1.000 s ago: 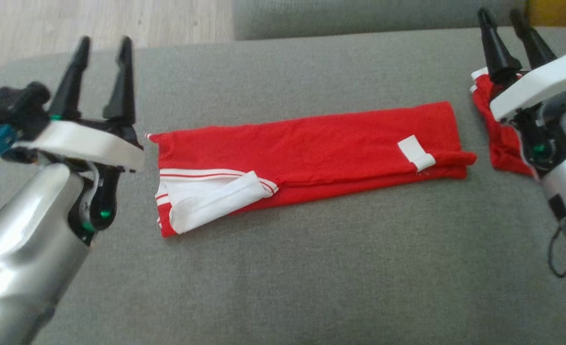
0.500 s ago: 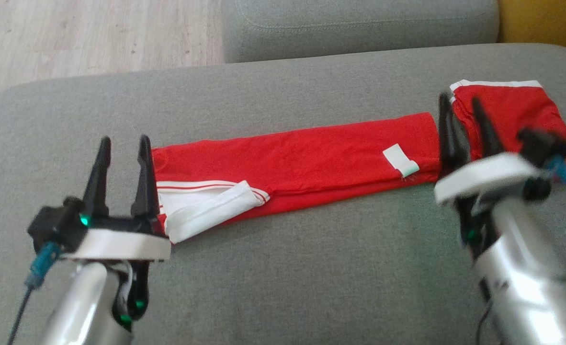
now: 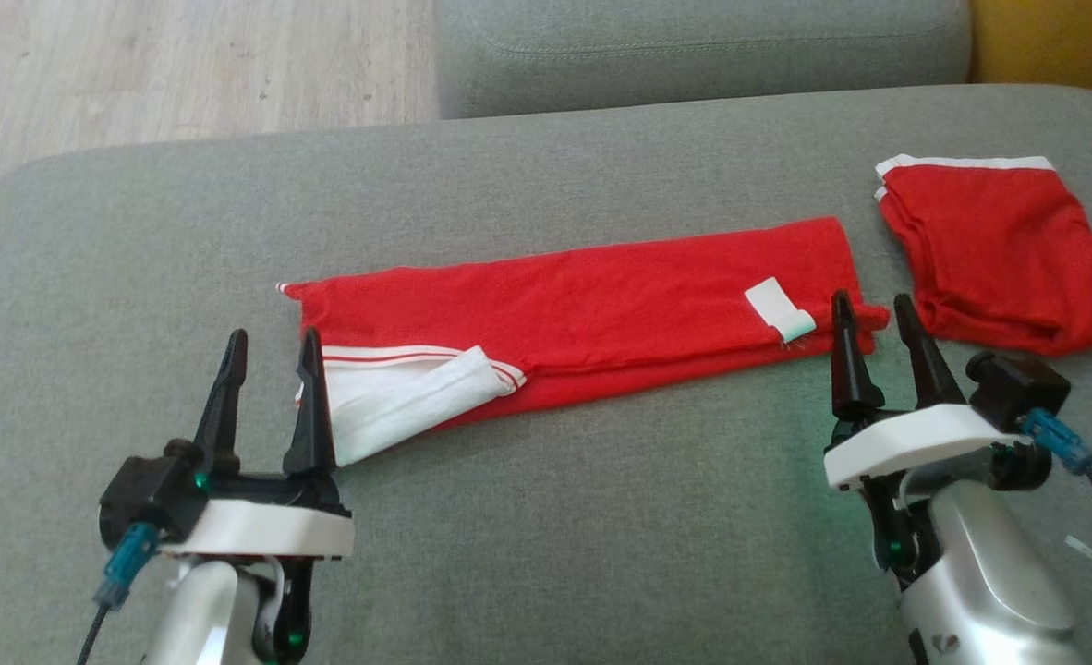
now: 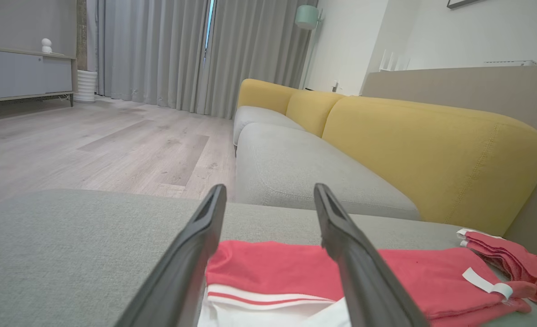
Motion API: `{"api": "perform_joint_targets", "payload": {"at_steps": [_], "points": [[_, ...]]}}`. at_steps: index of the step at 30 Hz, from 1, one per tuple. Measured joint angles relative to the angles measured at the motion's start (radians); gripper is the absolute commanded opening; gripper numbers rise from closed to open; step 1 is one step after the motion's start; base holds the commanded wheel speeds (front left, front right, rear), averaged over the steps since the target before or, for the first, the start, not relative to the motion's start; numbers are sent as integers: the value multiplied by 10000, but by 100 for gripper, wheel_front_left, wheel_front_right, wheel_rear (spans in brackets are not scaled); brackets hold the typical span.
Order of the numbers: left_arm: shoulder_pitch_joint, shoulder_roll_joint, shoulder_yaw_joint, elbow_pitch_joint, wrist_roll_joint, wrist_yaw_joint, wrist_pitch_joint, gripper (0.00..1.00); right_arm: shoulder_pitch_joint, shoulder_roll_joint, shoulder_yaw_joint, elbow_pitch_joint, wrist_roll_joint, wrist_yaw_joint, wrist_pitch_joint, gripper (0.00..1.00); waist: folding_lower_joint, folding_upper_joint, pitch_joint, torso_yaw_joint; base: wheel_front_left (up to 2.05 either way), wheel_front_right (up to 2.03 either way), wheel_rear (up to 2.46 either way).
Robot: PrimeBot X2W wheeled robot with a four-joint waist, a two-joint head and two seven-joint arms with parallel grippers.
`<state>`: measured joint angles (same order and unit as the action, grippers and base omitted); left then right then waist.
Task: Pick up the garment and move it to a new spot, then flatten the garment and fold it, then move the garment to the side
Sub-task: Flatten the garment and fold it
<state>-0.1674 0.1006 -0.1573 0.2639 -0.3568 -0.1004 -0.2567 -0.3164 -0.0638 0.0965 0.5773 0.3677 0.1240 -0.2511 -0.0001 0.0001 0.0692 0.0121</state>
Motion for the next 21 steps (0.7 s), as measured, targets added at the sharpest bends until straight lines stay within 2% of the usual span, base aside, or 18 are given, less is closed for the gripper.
{"api": "perform_joint_targets", "payload": {"at_steps": [6,9,16,21], "points": [[-40,-205,278,86,345,-157,0,100,-43,29,-71,40,-115,0,0,100,0,0,145,113,0,0,0],[-188,-261,282,130,414,-240,0,100,-304,56,-428,529,-487,0,6,100,1,0,292,189,0,0,0],[-517,-389,119,190,500,-244,0,100,-1706,82,-2468,2441,-773,0,721,100,2,0,756,470,0,0,0],[-801,-412,-245,182,476,-245,0,100,-2558,81,-3156,4113,-621,0,1379,100,2,0,1063,734,0,0,0]]}}
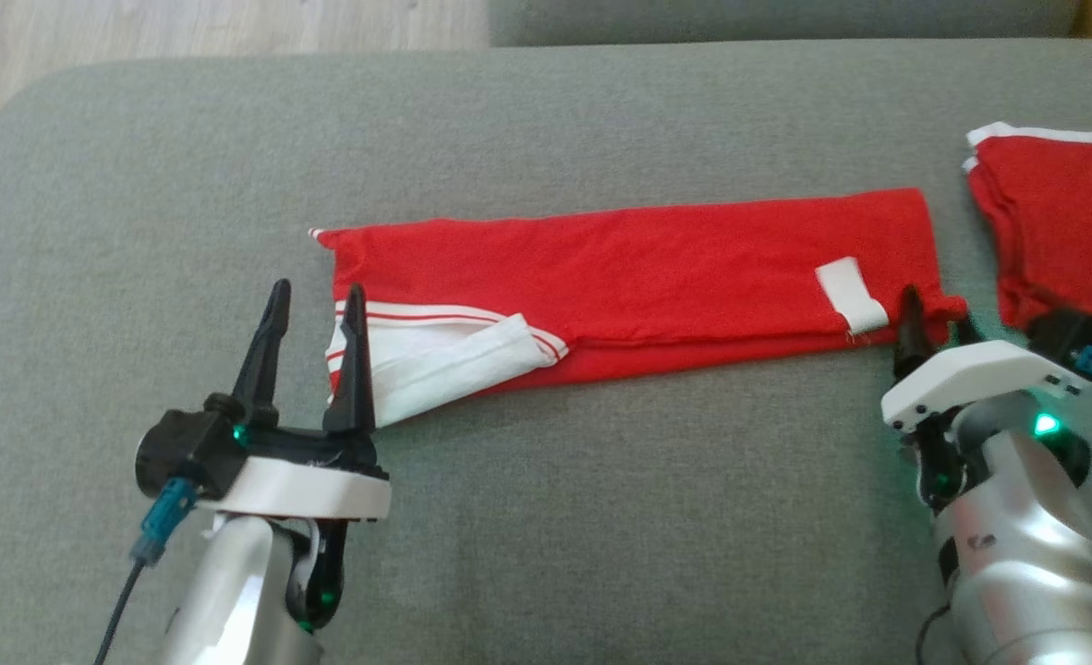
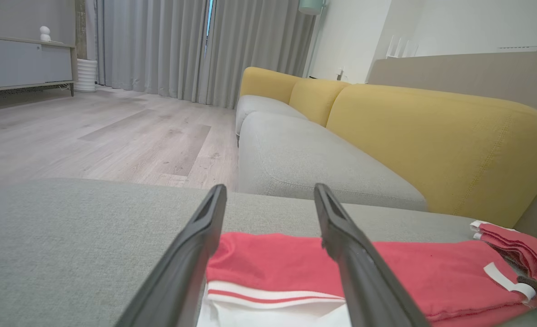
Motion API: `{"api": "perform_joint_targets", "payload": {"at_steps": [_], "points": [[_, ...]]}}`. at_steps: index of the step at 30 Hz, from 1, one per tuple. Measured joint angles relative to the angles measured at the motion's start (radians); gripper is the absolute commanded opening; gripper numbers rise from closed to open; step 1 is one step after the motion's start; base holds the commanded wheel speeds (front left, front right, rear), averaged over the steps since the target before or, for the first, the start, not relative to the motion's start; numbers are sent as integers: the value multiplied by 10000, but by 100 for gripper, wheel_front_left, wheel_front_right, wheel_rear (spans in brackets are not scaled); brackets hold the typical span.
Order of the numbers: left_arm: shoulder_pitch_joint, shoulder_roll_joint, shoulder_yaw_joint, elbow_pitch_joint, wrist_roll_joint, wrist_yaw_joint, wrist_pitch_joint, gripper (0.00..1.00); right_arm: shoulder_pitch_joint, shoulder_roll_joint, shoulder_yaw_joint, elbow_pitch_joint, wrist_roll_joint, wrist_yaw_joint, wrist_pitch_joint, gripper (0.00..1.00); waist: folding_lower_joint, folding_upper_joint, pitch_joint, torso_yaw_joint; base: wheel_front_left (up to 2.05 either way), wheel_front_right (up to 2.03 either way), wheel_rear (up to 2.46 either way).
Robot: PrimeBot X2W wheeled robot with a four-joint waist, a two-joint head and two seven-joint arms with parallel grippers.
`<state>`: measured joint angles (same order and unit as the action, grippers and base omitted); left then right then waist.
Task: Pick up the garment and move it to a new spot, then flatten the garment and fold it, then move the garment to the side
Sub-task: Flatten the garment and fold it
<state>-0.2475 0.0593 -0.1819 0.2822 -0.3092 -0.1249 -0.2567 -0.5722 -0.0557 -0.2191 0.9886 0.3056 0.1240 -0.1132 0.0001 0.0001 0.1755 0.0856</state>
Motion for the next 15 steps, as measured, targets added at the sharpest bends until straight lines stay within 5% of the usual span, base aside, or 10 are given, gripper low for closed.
{"api": "perform_joint_targets", "payload": {"at_steps": [7,8,10,15], "points": [[-49,29,-132,-2,-100,-2,0,100,-928,-134,132,1553,188,0,171,100,0,0,228,228,0,0,0],[-81,33,-130,0,-109,-2,0,100,-1030,-169,282,1682,322,0,167,91,-1,0,241,238,0,0,0],[-171,48,-125,-6,-111,-2,0,100,-1173,-196,594,1898,504,0,115,0,-1,0,257,226,0,0,0],[-186,84,-96,-8,-111,-42,0,100,-1192,-142,913,2251,403,2,-757,0,0,0,206,76,0,0,0]]}}
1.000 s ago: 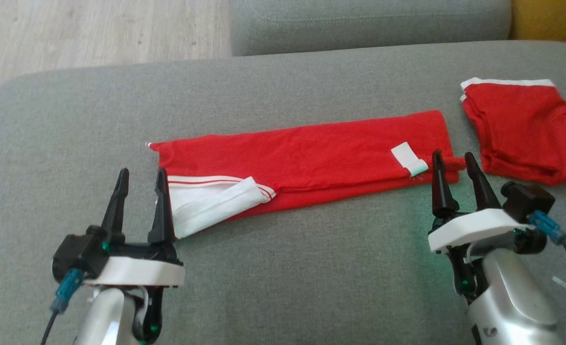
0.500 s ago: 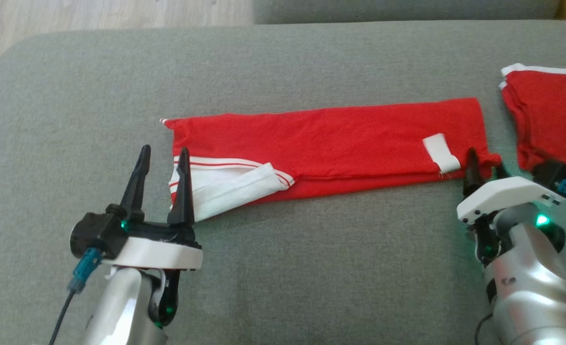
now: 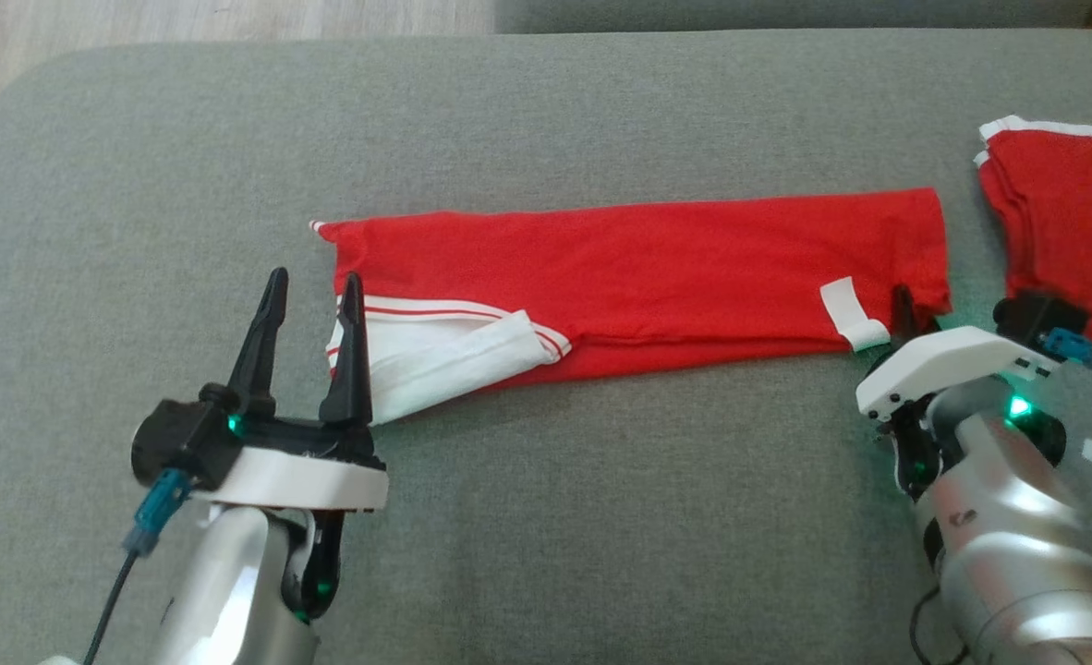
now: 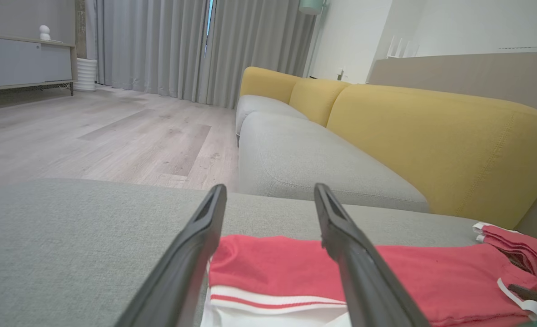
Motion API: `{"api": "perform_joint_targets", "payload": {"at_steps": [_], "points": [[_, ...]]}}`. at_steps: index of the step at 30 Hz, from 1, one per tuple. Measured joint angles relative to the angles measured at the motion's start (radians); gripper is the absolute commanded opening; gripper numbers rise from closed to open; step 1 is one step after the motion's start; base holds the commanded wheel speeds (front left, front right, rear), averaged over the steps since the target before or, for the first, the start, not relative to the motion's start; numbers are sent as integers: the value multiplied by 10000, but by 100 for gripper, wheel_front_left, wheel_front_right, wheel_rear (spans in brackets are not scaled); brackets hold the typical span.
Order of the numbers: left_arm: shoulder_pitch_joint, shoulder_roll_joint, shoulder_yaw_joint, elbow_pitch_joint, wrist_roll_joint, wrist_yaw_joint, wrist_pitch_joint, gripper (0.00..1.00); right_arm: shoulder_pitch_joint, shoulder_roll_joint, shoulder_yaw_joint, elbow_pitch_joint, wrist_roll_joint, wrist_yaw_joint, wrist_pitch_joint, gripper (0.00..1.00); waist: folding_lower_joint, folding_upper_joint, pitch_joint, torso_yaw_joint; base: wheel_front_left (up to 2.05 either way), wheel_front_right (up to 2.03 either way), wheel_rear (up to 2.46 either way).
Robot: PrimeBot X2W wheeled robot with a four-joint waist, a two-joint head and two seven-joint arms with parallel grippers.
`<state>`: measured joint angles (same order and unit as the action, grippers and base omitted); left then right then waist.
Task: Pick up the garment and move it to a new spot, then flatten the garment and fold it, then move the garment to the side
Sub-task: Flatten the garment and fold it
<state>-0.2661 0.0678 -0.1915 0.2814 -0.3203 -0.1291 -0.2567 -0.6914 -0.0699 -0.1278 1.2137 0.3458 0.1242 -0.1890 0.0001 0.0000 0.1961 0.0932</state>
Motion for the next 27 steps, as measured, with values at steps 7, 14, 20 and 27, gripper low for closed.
{"api": "perform_joint_targets", "payload": {"at_steps": [7,14,20,27], "points": [[4,0,10,-44,2,-31,0,100,2,-334,-447,77,-314,0,-422,0,-1,0,-210,-179,0,0,0],[41,-13,63,-132,-2,-31,0,100,28,-903,-1003,-368,-706,0,-587,0,-1,0,-479,-363,0,0,0],[70,-36,67,-171,-4,-31,0,100,31,-364,-742,-953,-951,0,-591,0,-2,0,-739,-322,0,0,0],[166,-56,255,-205,-2,-31,0,100,45,29,943,-1524,-234,0,-493,0,-2,0,-1062,4,0,0,0]]}}
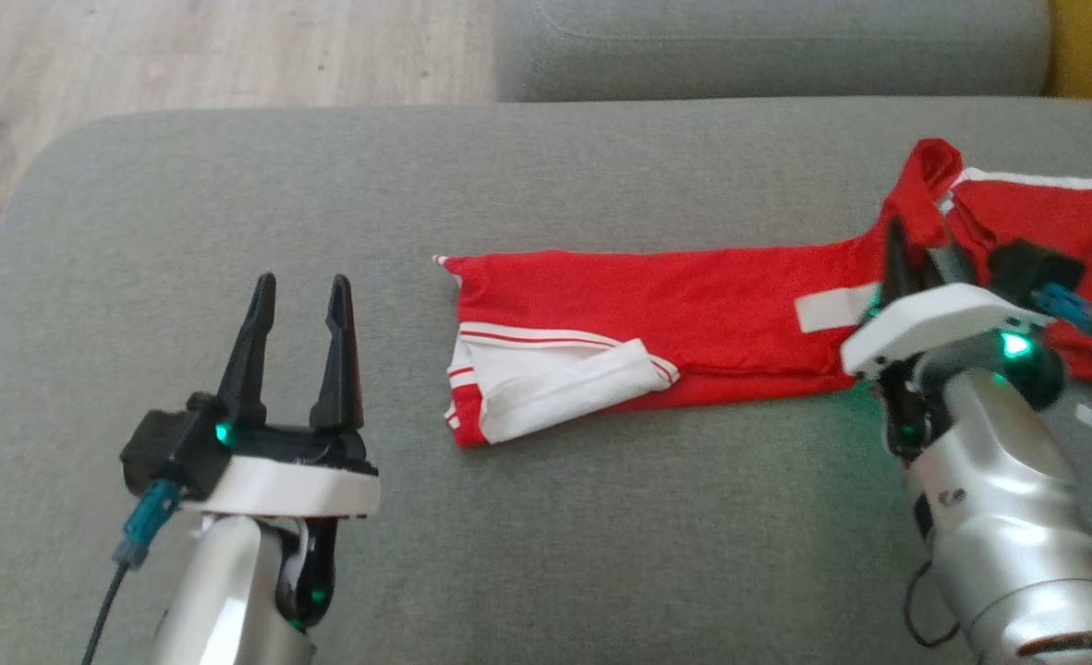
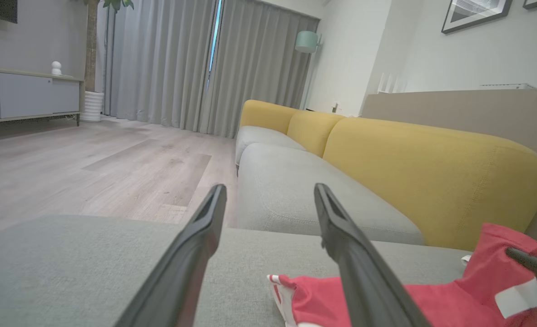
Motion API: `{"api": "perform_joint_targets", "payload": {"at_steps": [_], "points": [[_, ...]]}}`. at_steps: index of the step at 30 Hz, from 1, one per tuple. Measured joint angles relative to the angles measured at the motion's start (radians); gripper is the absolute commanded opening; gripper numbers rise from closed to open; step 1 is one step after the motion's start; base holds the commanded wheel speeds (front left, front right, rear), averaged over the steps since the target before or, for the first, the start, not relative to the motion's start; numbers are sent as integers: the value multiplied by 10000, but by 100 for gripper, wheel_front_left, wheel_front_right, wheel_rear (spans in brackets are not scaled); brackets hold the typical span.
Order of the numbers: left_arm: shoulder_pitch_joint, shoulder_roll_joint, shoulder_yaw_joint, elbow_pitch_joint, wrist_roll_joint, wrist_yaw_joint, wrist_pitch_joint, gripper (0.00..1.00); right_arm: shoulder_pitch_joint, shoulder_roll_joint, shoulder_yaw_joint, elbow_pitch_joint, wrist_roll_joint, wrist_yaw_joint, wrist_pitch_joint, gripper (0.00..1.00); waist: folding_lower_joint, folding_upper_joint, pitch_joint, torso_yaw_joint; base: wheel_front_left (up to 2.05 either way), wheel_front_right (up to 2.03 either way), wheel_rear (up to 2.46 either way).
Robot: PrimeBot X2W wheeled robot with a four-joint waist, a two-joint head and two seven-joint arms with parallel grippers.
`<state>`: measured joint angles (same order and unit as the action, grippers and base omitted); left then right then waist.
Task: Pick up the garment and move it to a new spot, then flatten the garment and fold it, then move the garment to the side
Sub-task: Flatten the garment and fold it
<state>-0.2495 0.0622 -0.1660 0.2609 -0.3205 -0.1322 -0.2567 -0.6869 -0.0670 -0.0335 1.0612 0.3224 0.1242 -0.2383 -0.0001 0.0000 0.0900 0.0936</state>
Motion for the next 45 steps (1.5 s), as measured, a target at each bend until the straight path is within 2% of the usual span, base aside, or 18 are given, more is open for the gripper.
{"api": "perform_joint_targets", "payload": {"at_steps": [4,12,24,33,34,35,41,45], "points": [[211,-38,2,-2,0,0,0,100,105,4,1868,-740,1778,0,286,0,0,0,-183,322,0,0,0],[334,-50,2,-92,4,0,0,100,504,10,4128,-1396,3486,0,412,0,0,0,-431,1126,0,0,0],[473,-56,-268,-82,4,0,0,100,489,10,6562,-1198,5258,0,407,0,0,0,-440,2528,0,0,0],[523,-61,-374,-31,2,0,0,100,434,15,8117,-610,6380,0,366,0,1,0,-265,3152,0,0,0],[523,-63,-376,-12,2,0,0,100,434,12,8335,-527,6404,0,399,46,1,0,-261,3170,0,0,0],[523,-65,-378,17,2,0,0,100,443,13,8500,-548,6560,0,418,100,1,0,-264,3172,0,0,0],[522,-54,-336,82,2,0,-2,100,424,29,9745,-1622,7354,0,418,100,1,0,-306,2835,0,0,0],[519,-50,-282,56,4,0,-2,100,292,38,9929,-1751,7379,0,142,100,1,0,-329,2506,0,0,0]]}}
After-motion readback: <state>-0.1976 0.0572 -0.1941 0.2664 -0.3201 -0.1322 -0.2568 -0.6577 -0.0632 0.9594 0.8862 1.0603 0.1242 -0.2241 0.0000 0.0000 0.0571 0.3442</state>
